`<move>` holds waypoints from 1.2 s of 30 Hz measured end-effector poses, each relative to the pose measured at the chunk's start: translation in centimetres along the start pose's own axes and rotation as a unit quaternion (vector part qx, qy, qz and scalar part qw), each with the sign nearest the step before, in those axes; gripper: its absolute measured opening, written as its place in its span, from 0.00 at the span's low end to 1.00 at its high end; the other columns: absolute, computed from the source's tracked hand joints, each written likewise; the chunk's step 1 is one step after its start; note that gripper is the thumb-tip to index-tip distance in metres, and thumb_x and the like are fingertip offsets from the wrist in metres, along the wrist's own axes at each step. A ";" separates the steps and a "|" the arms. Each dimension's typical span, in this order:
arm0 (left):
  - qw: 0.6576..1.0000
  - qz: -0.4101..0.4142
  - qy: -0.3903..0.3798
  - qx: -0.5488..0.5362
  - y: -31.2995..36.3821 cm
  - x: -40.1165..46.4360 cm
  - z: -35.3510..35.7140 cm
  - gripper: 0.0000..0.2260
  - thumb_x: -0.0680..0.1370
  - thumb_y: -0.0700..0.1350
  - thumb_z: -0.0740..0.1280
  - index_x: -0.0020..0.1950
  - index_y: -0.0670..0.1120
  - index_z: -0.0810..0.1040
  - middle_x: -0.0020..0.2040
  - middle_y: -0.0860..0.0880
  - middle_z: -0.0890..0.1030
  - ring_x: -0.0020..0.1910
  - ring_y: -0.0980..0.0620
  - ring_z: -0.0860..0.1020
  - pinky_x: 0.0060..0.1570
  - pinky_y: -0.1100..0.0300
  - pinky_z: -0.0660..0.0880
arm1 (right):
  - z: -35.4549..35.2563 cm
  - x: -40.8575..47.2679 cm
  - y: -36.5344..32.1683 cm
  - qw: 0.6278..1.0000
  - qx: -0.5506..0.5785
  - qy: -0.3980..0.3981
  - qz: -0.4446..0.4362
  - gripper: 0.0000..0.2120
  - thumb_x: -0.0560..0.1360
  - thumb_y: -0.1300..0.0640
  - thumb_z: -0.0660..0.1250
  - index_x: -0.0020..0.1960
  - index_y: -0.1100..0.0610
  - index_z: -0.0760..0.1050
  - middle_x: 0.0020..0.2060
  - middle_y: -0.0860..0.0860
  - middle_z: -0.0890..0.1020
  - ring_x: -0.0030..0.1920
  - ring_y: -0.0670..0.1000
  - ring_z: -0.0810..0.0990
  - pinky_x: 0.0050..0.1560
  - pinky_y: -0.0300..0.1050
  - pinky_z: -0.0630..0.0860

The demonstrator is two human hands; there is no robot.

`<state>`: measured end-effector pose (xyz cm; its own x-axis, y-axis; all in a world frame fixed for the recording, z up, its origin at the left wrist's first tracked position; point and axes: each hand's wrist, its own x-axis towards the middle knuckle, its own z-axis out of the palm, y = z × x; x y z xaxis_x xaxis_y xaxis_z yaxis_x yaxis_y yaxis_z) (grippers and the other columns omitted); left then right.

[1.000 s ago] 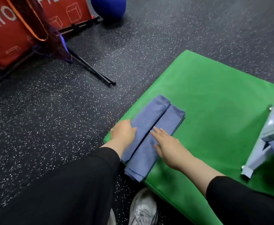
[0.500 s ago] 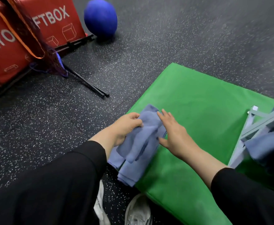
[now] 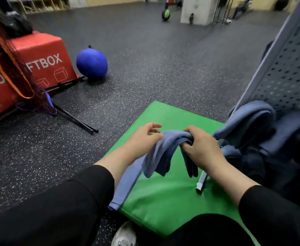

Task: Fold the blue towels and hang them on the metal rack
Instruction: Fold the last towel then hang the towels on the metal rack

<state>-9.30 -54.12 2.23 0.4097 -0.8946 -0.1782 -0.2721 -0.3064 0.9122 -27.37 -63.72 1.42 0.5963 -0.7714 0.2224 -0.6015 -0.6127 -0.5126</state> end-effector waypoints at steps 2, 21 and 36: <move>0.994 0.074 -0.015 0.073 2.1 -1.7 3.0 0.24 0.81 0.43 0.68 0.76 0.48 0.69 0.73 0.49 0.74 0.68 0.53 0.73 0.69 0.59 0.68 | -3.0 -0.8 0.5 0.999 -0.026 0.003 0.022 0.07 0.74 0.52 0.69 0.47 0.52 0.74 0.46 0.56 0.83 0.49 0.60 0.78 0.43 0.50 0.67; 0.946 0.310 0.075 0.059 22.0 -7.3 17.2 0.23 0.75 0.35 0.63 0.66 0.52 0.76 0.59 0.53 0.82 0.59 0.51 0.78 0.63 0.55 0.73 | -27.7 -8.9 3.8 0.974 0.018 0.218 0.066 0.05 0.74 0.58 0.68 0.48 0.50 0.78 0.43 0.45 0.79 0.45 0.47 0.76 0.44 0.43 0.67; 0.929 0.324 0.112 -0.142 32.7 -4.1 18.8 0.13 0.78 0.38 0.65 0.58 0.49 0.81 0.46 0.55 0.83 0.44 0.56 0.79 0.50 0.56 0.78 | -34.5 -3.3 3.4 0.883 0.142 0.447 0.034 0.14 0.79 0.61 0.63 0.63 0.54 0.79 0.52 0.49 0.84 0.54 0.49 0.81 0.57 0.46 0.77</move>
<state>-36.22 -66.61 25.83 0.4205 -0.7610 0.4940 -0.2966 0.3992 0.8675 -49.73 -69.16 27.51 -0.1690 -0.7098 0.6839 -0.3867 -0.5905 -0.7084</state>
